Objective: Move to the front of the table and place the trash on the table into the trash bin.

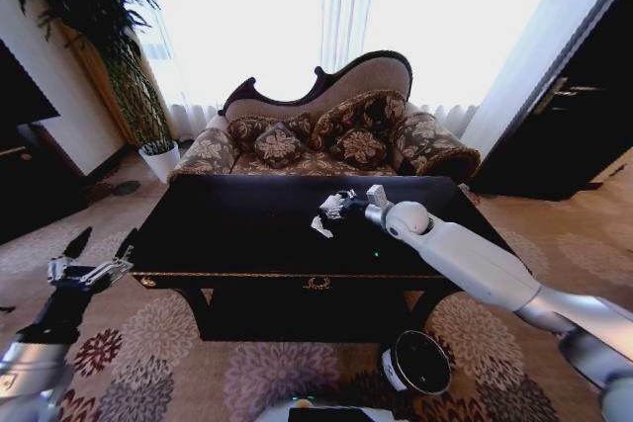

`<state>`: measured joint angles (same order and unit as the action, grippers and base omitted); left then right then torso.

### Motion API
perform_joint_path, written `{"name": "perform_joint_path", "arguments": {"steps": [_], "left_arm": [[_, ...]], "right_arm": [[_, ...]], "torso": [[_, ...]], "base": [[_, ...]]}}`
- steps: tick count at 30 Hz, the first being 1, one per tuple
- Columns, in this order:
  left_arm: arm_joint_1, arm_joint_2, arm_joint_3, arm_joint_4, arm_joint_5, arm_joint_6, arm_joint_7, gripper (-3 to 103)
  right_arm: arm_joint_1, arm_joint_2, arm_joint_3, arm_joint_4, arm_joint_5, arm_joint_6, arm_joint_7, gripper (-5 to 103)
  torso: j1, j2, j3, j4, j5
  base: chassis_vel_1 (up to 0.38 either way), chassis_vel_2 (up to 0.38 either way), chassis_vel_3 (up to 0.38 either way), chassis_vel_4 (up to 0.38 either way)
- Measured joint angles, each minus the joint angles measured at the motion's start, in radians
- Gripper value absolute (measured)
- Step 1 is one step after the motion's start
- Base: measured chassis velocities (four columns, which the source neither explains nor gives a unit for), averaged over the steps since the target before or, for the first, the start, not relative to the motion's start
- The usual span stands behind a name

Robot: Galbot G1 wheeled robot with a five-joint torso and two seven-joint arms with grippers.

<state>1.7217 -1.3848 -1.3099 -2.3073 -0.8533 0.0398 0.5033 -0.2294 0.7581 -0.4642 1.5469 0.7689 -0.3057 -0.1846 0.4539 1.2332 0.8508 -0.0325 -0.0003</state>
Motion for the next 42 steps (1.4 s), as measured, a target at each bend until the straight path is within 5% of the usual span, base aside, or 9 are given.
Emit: {"name": "perform_joint_path", "arguments": {"steps": [9,13,16,17,21,31,37,42], "left_arm": [[0.004,0.022,-0.007,0.001,-0.011,0.001,0.000,100],[0.005,0.029,-0.009,0.004,-0.014,0.001,0.000,100],[0.004,0.029,-0.009,0.004,-0.014,0.001,0.000,100],[0.004,0.029,-0.007,0.004,-0.014,0.001,-0.001,100],[0.004,0.028,-0.005,-0.002,-0.014,0.001,-0.001,100],[0.006,0.032,-0.002,-0.014,-0.017,0.002,-0.001,100],[-0.005,0.036,0.009,-0.019,-0.020,0.002,-0.002,100],[-0.021,0.038,0.024,-0.020,-0.024,0.000,-0.002,100]], "right_arm": [[-0.014,0.001,0.003,-0.043,-0.076,0.047,-0.054,42],[-0.015,0.001,0.005,-0.048,-0.076,0.055,-0.056,26],[-0.016,-0.004,0.006,-0.045,-0.070,0.060,-0.057,26],[-0.017,-0.010,0.008,-0.039,-0.060,0.066,-0.058,10],[-0.023,-0.026,0.015,-0.030,-0.025,0.114,-0.059,2],[-0.154,-0.097,0.167,0.091,0.074,0.163,-0.077,1],[-0.342,-0.171,0.363,0.209,0.096,0.189,-0.081,1],[-0.622,-0.200,0.631,0.317,0.108,0.198,-0.087,1]], "torso": [[0.000,0.000,0.000,0.0001,-0.0001],[0.000,0.000,0.000,0.0001,0.0000],[0.000,0.000,0.000,0.0001,0.0001],[0.000,0.000,0.000,0.0001,0.0001],[0.000,0.000,0.000,0.0000,0.0001],[0.000,0.000,0.000,0.0002,0.0002],[0.000,0.000,0.000,0.0000,0.0001],[0.000,0.000,0.000,0.0000,0.0002]], "base": [[0.000,0.000,0.000,0.000],[0.000,0.000,0.000,0.000],[0.000,0.000,0.000,0.000],[0.000,0.000,0.000,0.000],[0.000,0.000,0.000,0.000],[0.000,0.000,0.000,0.000],[0.000,0.000,0.000,0.000],[0.000,0.000,0.000,0.000]]}}
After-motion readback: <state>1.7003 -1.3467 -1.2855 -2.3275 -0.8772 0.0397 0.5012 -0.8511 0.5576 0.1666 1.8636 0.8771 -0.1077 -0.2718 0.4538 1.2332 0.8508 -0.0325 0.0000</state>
